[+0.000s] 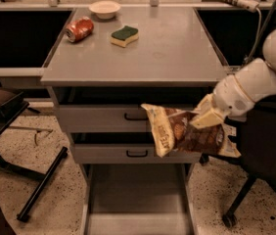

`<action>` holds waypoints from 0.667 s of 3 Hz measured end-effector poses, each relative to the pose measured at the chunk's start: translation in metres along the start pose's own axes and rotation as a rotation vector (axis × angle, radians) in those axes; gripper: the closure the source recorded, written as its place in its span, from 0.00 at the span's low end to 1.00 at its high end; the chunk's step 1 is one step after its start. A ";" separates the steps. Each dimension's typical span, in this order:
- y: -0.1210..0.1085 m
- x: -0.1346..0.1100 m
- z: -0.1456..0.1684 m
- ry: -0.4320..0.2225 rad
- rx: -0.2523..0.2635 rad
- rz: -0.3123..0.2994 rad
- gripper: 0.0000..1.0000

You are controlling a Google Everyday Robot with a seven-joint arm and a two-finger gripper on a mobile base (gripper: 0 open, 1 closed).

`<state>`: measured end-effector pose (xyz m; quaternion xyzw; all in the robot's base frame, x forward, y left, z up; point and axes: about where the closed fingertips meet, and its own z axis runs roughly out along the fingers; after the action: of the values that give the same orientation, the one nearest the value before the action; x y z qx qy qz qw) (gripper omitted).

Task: Place brown chip bag into bottom drawer

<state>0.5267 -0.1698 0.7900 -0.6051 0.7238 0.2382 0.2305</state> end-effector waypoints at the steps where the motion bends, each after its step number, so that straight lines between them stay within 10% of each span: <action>1: 0.015 0.010 0.019 -0.078 -0.100 -0.017 1.00; 2: 0.014 0.017 0.031 -0.073 -0.098 -0.012 1.00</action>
Offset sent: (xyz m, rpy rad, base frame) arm -0.0125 0.0051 -0.0163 0.0733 0.0423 0.0553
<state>0.5114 -0.1615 0.7562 -0.6111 0.6987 0.2937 0.2285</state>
